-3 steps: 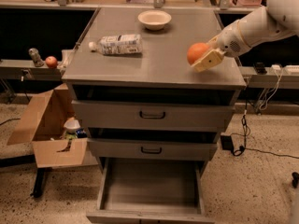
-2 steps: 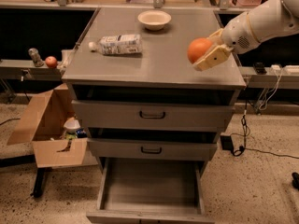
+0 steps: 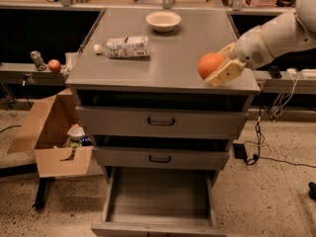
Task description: Place orange into bottom drawer
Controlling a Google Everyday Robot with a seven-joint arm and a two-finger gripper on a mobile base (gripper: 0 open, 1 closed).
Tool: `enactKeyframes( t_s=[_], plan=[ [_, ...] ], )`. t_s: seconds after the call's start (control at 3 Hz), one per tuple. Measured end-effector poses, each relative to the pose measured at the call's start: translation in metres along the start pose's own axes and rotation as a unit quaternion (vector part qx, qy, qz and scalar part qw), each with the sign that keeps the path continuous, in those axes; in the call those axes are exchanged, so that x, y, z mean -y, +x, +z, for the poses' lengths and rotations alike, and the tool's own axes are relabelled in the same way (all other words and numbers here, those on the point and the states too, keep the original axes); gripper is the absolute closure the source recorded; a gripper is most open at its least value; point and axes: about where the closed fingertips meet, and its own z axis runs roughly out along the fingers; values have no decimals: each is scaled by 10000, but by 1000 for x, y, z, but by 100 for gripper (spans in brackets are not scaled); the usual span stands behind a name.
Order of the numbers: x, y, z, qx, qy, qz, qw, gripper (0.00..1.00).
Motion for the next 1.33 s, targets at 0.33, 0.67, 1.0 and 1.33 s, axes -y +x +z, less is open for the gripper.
enactKeyframes(
  t_s=[0.33, 0.67, 1.0, 1.33],
  plan=[
    [-51, 32, 14, -167, -536, -41, 9984, 100],
    [-98, 64, 24, -357, -934, 36, 9950, 100],
    [-110, 74, 33, -423, -1089, 112, 9931, 100],
    [-110, 74, 34, -423, -1090, 112, 9931, 100]
  ],
)
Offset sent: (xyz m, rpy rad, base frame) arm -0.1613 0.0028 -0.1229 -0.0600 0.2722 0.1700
